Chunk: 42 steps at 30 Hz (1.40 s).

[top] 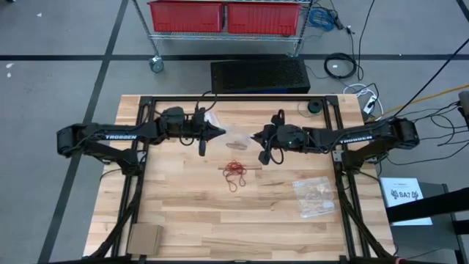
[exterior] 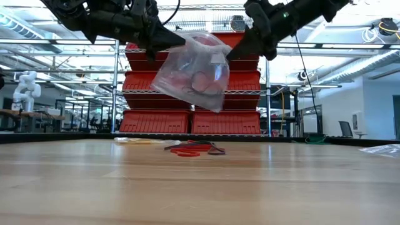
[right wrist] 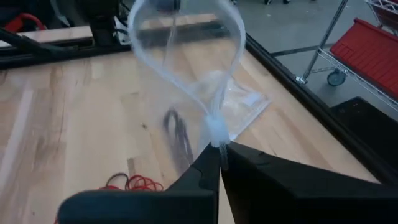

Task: Sort rubber bands
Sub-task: Put the purple rubber band into the top right transparent zip bag

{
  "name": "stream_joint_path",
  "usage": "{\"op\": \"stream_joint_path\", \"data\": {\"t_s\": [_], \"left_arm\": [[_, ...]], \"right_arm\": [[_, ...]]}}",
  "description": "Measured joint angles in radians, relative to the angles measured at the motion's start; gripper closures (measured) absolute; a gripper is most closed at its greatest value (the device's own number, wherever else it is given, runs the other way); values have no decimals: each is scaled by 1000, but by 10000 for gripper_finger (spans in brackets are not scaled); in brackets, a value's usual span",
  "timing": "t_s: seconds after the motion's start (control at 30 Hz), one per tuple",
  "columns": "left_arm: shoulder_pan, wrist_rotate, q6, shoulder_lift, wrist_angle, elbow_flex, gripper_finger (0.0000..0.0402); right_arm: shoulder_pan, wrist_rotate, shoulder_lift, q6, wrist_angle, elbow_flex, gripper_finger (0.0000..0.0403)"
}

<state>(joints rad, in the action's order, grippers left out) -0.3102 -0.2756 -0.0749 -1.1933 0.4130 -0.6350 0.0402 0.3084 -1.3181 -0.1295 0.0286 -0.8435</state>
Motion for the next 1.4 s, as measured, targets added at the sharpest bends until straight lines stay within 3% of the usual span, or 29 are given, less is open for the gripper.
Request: {"op": "stream_joint_path", "data": {"t_s": [0.27,0.47,0.73,0.93,1.07,1.23,1.4], "left_arm": [[25,-2,-24,-85,90,0,401],[2,19,5,-51,66,0,401],[-46,49,57,46,-52,0,401],[-67,50,82,80,-91,0,401],[-78,50,84,82,-96,1,401],[-97,50,92,82,-88,1,401],[-113,49,114,82,-85,1,401]], "right_arm": [[5,-27,3,18,-138,-82,403],[6,-27,2,-42,-236,-117,396],[3,-72,2,-170,-444,-176,317],[-19,-177,2,-274,-483,-181,247],[-65,-209,-8,-359,-495,-181,229],[-161,-184,-124,-483,-473,-181,237],[-232,-148,-317,-630,-314,-181,255]]}}
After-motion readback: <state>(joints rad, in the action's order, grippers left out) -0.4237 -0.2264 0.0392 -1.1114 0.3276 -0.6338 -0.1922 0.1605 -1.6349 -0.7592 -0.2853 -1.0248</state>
